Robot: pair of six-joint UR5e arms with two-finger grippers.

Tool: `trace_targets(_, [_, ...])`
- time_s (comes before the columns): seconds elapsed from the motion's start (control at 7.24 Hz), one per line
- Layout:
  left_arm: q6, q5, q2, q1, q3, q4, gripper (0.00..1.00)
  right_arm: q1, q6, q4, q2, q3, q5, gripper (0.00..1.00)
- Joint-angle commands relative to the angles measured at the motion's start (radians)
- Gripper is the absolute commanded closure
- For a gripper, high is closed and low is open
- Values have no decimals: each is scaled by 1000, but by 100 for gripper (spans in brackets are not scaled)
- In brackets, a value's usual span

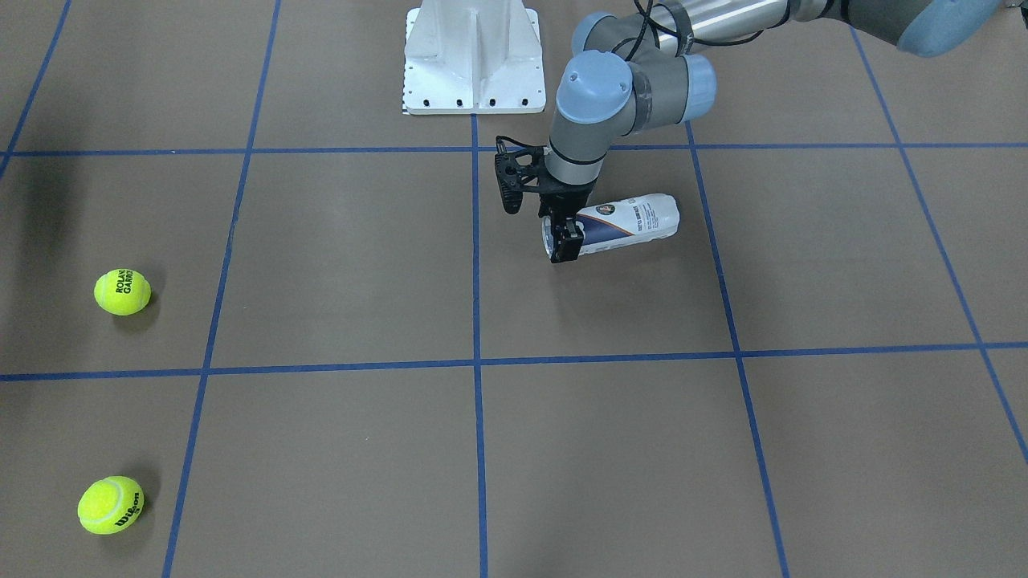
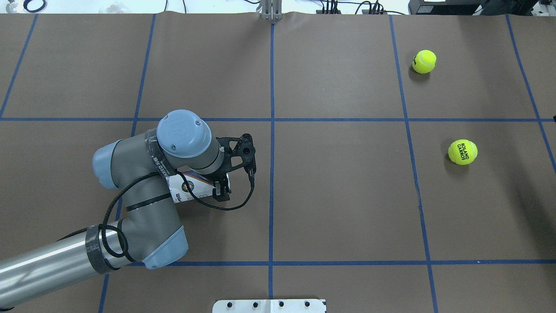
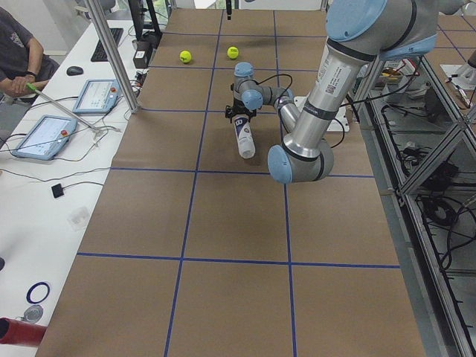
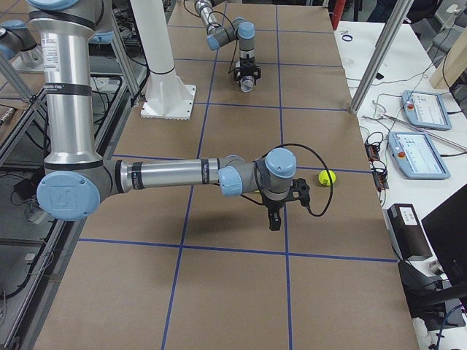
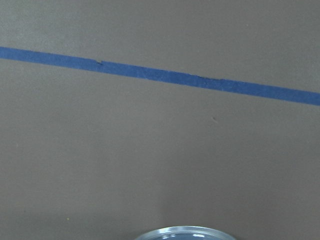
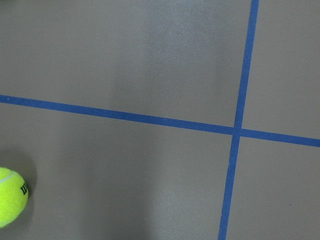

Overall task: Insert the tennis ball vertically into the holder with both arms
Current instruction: 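Hold the can with the left gripper and adjust the grip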

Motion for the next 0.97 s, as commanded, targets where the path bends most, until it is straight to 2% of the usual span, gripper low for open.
trace_targets(0.0, [0, 0, 0, -1, -2, 0, 22, 0, -1, -1, 0, 0, 0, 1])
trace_targets(0.28, [0, 2, 2, -4, -5, 0, 30, 0, -1, 0, 0, 0, 0, 1])
trace_targets(0.41, [0, 0, 0, -4, -26, 0, 31, 0, 1, 0, 0, -1, 0, 1])
trace_targets(0.83, [-9, -1, 8, -47, -235, 0, 32, 0, -1, 3, 0, 2, 0, 1])
